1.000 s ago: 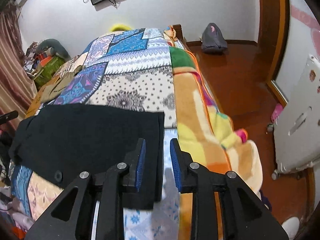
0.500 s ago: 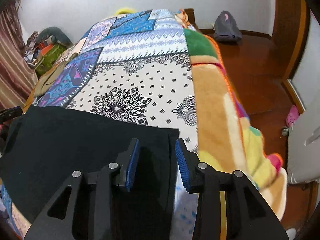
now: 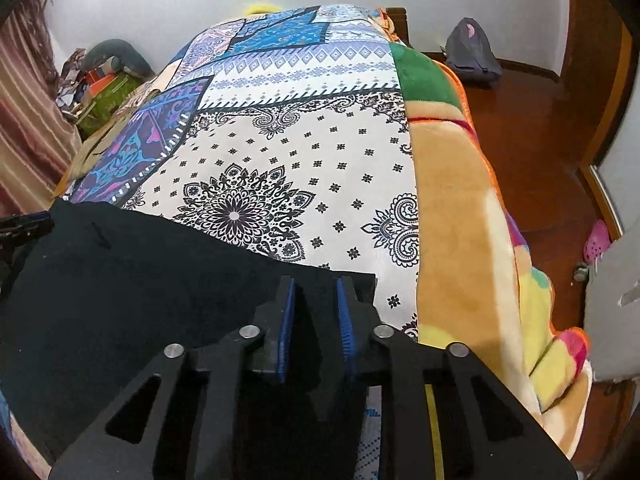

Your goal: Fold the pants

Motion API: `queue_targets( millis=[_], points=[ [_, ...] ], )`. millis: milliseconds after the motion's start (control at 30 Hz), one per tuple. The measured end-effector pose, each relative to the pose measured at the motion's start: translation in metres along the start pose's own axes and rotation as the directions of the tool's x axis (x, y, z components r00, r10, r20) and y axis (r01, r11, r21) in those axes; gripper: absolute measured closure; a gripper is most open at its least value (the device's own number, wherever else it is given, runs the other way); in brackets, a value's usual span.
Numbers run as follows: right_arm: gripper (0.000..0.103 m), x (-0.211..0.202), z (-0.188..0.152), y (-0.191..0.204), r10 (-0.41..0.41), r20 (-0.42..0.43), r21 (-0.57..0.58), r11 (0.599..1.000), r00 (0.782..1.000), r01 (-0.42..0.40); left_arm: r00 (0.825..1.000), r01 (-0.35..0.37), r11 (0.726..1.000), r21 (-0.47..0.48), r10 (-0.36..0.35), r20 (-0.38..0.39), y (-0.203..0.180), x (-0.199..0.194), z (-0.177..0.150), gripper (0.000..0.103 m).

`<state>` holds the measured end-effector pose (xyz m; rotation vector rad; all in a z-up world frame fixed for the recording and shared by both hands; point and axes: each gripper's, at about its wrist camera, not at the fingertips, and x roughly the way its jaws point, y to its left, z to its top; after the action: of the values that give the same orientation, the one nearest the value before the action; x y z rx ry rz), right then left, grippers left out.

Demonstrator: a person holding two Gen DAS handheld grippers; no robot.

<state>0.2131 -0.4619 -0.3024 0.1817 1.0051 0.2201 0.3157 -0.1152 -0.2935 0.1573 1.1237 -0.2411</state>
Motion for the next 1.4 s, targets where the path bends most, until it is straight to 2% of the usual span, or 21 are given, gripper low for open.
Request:
queue_targets(
  millis=[33,167,267,333,433,633,733,767,833,933,1033,1133,1267,1400],
  points=[
    [0.093,0.0,0.001,0.002,-0.007,0.008,-0.007,1.0,1.0,0.007,1.0,0.0,1.0,0.0,0.0,-0.002,0.0,0.0,0.0,0.046],
    [0.095,-0.015,0.003,0.002,-0.043,0.085,-0.021,0.999,0.995,0.044,1.0,0.0,1.0,-0.003,0.0,-0.005,0.0,-0.005,0.003,0.046],
    [0.096,-0.039,0.007,0.008,-0.083,0.199,-0.042,0.995,0.977,0.093,1.0,0.001,1.0,0.001,-0.001,0.02,-0.001,-0.013,0.003,0.046],
    [0.096,-0.05,0.01,0.009,-0.106,0.244,-0.043,0.992,0.964,0.12,0.999,0.01,1.0,-0.003,-0.01,0.032,-0.002,-0.018,0.003,0.046],
    [0.096,-0.056,0.016,0.001,-0.119,0.261,-0.028,0.991,0.958,0.131,0.999,0.023,1.0,-0.012,-0.022,0.045,-0.003,-0.022,0.002,0.046],
    [0.096,-0.025,0.013,0.0,-0.156,0.181,-0.045,0.985,0.971,0.167,1.0,0.012,1.0,0.004,-0.013,0.025,-0.006,-0.014,-0.003,0.046],
    [0.094,-0.009,0.008,-0.003,-0.152,0.115,-0.025,0.988,0.982,0.155,1.0,0.023,1.0,-0.003,-0.023,-0.01,-0.002,-0.004,-0.007,0.044],
    [0.094,-0.004,0.007,-0.005,-0.145,0.07,-0.019,0.989,0.987,0.146,1.0,0.024,1.0,-0.008,-0.024,-0.003,-0.001,-0.005,-0.007,0.043],
    [0.09,-0.005,0.006,-0.005,-0.143,0.042,-0.002,0.99,0.989,0.143,1.0,0.012,1.0,-0.014,-0.012,-0.005,0.001,-0.008,-0.007,0.043],
    [0.08,-0.018,0.003,-0.001,-0.128,0.013,-0.001,0.992,0.992,0.128,0.999,0.035,0.999,-0.029,-0.034,0.022,0.002,-0.022,-0.009,0.043],
    [0.071,-0.046,0.0,0.016,-0.076,0.041,-0.019,0.997,0.996,0.077,0.997,0.04,0.999,-0.015,-0.039,0.064,-0.004,-0.044,-0.015,0.043],
    [0.07,-0.068,-0.001,0.042,0.014,0.08,-0.052,0.999,0.997,-0.01,0.993,0.066,0.998,-0.006,-0.065,0.097,-0.013,-0.064,-0.024,0.043],
    [0.068,-0.075,-0.005,0.081,0.132,0.082,-0.104,0.987,0.988,-0.124,0.994,0.084,0.996,0.015,-0.085,0.073,-0.031,-0.068,-0.048,0.043],
    [0.068,-0.059,-0.018,0.105,0.148,0.035,-0.146,0.979,0.988,-0.142,0.996,0.075,0.997,0.015,-0.075,0.038,-0.043,-0.058,-0.077,0.043]
  ],
)
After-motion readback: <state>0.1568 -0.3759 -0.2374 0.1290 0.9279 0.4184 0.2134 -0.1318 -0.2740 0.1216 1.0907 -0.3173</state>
